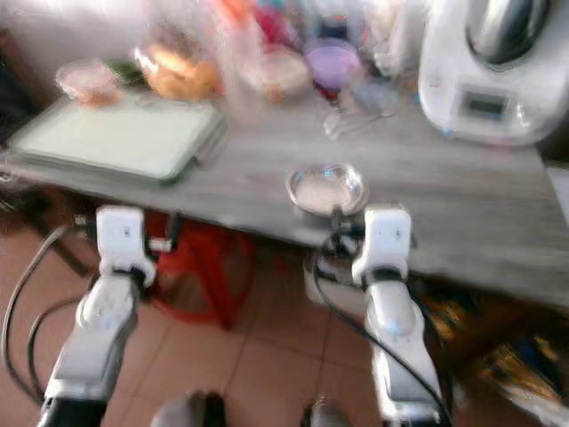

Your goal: Setting the table

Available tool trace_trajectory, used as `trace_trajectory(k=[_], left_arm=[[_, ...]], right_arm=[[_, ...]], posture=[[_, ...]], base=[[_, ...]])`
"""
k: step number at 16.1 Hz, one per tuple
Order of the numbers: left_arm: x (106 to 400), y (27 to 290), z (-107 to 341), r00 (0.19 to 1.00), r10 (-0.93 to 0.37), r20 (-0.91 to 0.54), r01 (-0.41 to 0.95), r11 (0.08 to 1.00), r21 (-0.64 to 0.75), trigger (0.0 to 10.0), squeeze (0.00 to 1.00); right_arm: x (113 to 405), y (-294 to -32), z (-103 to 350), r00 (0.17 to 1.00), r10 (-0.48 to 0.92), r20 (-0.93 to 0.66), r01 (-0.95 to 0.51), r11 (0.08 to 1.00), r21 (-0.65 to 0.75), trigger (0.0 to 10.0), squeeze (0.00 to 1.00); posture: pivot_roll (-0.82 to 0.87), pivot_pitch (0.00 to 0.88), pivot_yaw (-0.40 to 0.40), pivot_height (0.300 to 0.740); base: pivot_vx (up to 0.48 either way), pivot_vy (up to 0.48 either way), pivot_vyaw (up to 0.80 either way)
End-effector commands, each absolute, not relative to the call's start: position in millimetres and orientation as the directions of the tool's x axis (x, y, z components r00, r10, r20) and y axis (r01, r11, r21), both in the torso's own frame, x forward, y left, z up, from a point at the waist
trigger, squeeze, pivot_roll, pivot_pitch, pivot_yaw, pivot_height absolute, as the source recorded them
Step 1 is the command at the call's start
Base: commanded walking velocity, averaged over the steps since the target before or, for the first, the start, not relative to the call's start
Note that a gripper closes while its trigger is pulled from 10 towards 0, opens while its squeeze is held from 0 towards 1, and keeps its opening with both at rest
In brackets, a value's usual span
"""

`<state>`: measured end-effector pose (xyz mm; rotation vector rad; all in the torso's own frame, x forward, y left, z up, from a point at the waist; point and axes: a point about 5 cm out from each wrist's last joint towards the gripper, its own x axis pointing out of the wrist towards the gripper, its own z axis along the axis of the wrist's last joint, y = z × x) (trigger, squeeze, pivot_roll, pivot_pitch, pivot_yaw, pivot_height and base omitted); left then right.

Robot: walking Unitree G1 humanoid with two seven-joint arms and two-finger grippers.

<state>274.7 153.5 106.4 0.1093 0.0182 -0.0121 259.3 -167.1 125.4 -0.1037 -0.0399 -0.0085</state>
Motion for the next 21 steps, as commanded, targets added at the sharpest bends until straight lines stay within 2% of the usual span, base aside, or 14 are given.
trace_trajectory(k=[1, 2, 4, 5, 8, 10, 12, 15, 18, 21], left_arm=[[272, 156, 100, 0.999, -0.005, -0.045, 0.011, 0.993, 0.115, 10.0, 0.00], [271, 155, 99, 0.999, -0.009, -0.048, 0.015, 0.993, 0.117, 10.0, 0.00], [269, 155, 97, 0.999, -0.011, -0.051, 0.017, 0.993, 0.118, 10.0, 0.00], [269, 155, 96, 0.998, -0.017, -0.056, 0.024, 0.992, 0.121, 10.0, 0.00], [269, 156, 94, 0.998, -0.027, -0.062, 0.035, 0.991, 0.126, 10.0, 0.00], [267, 158, 91, 0.997, -0.018, -0.069, 0.026, 0.992, 0.126, 10.0, 0.00], [258, 165, 83, 0.994, 0.018, -0.108, -0.005, 0.992, 0.123, 10.0, 0.00], [248, 165, 80, 0.994, -0.009, -0.109, 0.019, 0.995, 0.099, 10.0, 0.00], [250, 160, 92, 0.997, -0.040, -0.065, 0.043, 0.998, 0.048, 10.0, 0.00], [258, 155, 95, 0.997, -0.057, -0.046, 0.060, 0.997, 0.058, 10.0, 0.00]], right_arm=[[261, -167, 125, 0.999, 0.006, 0.036, -0.002, 0.994, -0.105, 10.0, 0.00], [260, -169, 120, 1.000, -0.002, 0.014, 0.003, 0.999, -0.054, 10.0, 0.00], [259, -171, 117, 1.000, -0.006, 0.000, 0.006, 0.998, -0.063, 10.0, 0.00], [258, -169, 124, 0.999, 0.029, 0.041, -0.024, 0.992, -0.128, 10.0, 0.00], [250, -166, 119, 0.996, 0.085, 0.024, -0.078, 0.977, -0.198, 10.0, 0.00], [248, -169, 111, 0.999, 0.048, 0.002, -0.047, 0.989, -0.137, 10.0, 0.00], [246, -175, 107, 0.999, -0.054, 0.004, 0.054, 0.992, -0.118, 10.0, 0.00], [238, -173, 110, 0.997, -0.074, 0.029, 0.077, 0.990, -0.117, 10.0, 0.00], [239, -174, 113, 0.995, -0.100, 0.030, 0.102, 0.994, -0.044, 10.0, 0.00], [244, -170, 113, 0.996, -0.082, 0.033, 0.084, 0.995, -0.055, 10.0, 0.00]], posture=[[-0.04, 0.000, 0.043, 0.740], [-0.03, 0.000, 0.045, 0.740], [-0.03, 0.000, 0.051, 0.740], [-0.03, 0.000, 0.055, 0.740], [-0.04, 0.000, 0.059, 0.740], [-0.03, 0.000, 0.062, 0.740], [-0.03, 0.000, 0.076, 0.740], [-0.03, 0.000, 0.079, 0.740], [-0.02, 0.000, 0.062, 0.740], [-0.03, 0.000, 0.059, 0.740]], base=[[-0.251, 0.000, 0.00], [-0.255, 0.000, 0.00], [-0.253, 0.000, 0.00], [-0.247, 0.000, 0.00], [0.000, 0.000, 0.00], [0.000, 0.000, 0.00], [0.000, 0.000, 0.00], [0.000, 0.000, 0.00], [0.000, 0.000, 0.00], [0.000, 0.000, -0.80]])
